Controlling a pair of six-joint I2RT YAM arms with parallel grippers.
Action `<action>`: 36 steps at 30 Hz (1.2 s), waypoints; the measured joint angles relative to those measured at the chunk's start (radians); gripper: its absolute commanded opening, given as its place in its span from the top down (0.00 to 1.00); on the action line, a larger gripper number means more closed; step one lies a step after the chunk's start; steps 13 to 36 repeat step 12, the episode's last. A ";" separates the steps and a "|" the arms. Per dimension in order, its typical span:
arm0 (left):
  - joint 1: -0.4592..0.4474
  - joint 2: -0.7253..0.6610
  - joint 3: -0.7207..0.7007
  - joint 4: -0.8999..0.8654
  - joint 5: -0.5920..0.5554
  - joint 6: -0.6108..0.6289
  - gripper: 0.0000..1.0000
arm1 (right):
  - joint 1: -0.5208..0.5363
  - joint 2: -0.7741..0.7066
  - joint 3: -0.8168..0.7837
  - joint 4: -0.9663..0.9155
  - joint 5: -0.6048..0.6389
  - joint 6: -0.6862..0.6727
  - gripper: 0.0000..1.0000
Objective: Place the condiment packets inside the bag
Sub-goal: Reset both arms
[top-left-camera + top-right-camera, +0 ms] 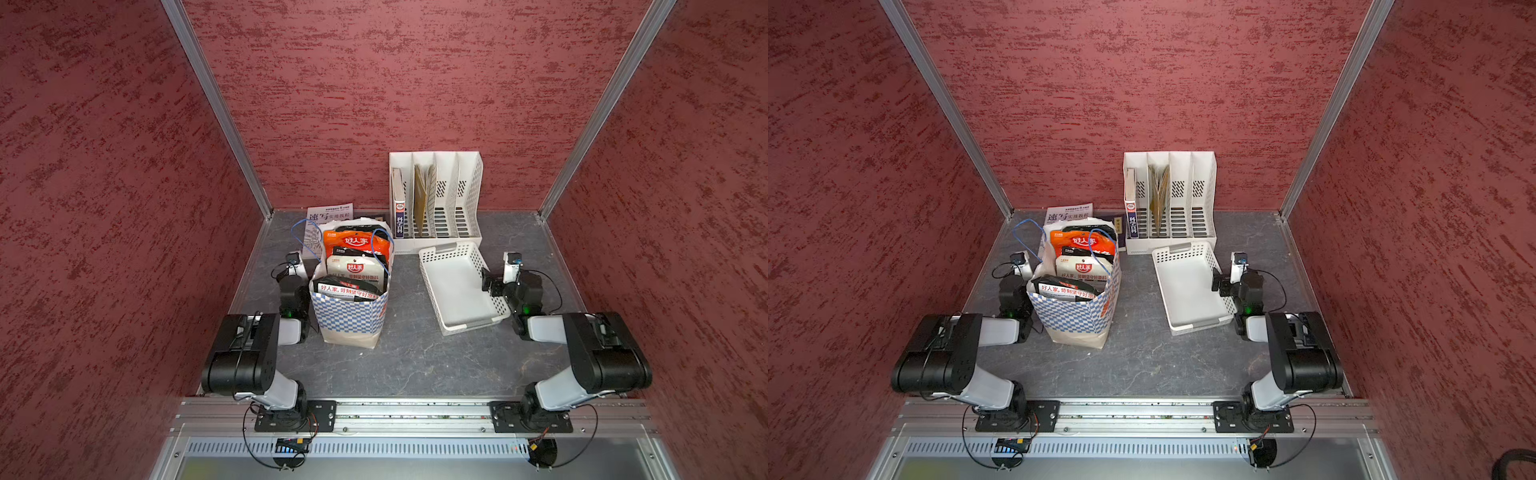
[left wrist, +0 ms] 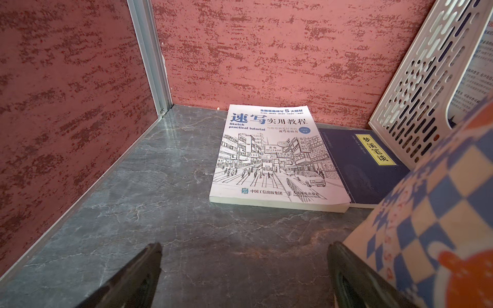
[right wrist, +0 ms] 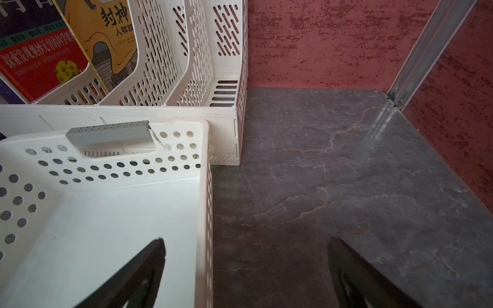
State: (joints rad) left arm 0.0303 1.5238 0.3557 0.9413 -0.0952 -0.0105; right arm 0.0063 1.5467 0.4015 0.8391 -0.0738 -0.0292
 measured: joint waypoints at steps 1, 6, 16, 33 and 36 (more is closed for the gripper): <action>-0.002 0.000 0.000 0.000 -0.003 0.000 0.00 | 0.000 0.000 0.000 0.002 0.000 0.000 0.01; -0.004 0.000 0.000 -0.003 -0.009 0.000 0.00 | 0.000 0.000 0.000 0.003 0.000 0.000 0.01; 0.003 0.000 0.000 -0.015 0.004 -0.003 0.00 | 0.000 0.000 0.000 0.003 0.000 0.000 0.01; 0.003 0.000 0.000 -0.015 0.004 -0.003 0.00 | 0.000 0.000 0.000 0.003 0.000 0.000 0.01; 0.003 0.000 0.000 -0.015 0.004 -0.003 0.00 | 0.000 0.000 0.000 0.003 0.000 0.000 0.01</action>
